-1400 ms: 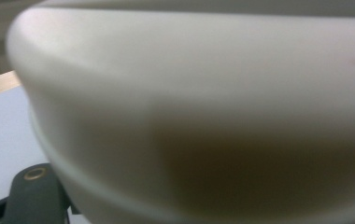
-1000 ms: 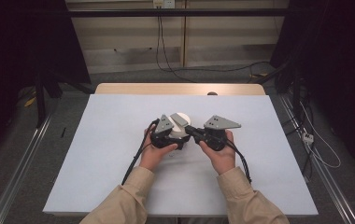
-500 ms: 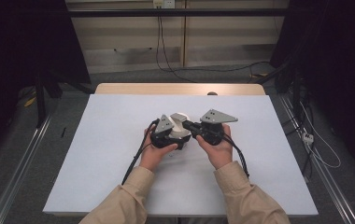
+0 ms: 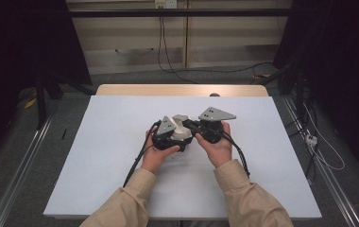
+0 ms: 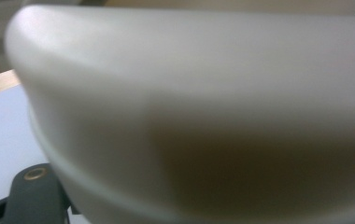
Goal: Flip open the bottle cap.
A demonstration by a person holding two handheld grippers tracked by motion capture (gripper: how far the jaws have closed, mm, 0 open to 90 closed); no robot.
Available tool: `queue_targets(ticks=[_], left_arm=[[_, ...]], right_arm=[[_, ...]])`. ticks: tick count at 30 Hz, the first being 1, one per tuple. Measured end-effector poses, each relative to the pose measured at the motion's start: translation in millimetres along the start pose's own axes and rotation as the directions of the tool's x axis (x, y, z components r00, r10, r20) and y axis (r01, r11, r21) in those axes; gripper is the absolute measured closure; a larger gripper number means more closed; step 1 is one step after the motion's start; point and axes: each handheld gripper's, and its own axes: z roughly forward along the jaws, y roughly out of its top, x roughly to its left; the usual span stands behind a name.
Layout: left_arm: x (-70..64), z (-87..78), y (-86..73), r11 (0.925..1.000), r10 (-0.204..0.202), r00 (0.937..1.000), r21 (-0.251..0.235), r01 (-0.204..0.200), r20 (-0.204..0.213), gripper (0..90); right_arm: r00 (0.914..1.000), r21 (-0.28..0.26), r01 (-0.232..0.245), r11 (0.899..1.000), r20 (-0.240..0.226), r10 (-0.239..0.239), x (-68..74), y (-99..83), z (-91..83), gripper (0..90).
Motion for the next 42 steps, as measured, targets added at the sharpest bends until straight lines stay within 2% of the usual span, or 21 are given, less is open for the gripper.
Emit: queue_targets(ticks=[8, 14, 42], left_arm=[[0.3, 0.0, 0.0, 1.0, 0.001, 1.0, 0.001, -0.001, -0.001, 18.6], [0.3, 0.0, 0.0, 1.0, 0.001, 1.0, 0.002, -0.001, -0.001, 18.6], [-0.4, 0.2, 0.1, 0.9999, 0.01, 0.9999, 0.004, -0.01, -0.005, 18.6]], right_arm=[[0.9999, 0.0, 0.015, 1.0, 0.007, -0.015, 0.2, 5.8, 5.2, 90.0], [1.0, -0.011, 0.0, 1.0, 0.009, 0.0, -1.1, 7.8, 7.8, 90.0], [0.9987, 0.003, 0.047, 0.999, 0.019, -0.047, 0.8, 13.1, 22.9, 90.0]])
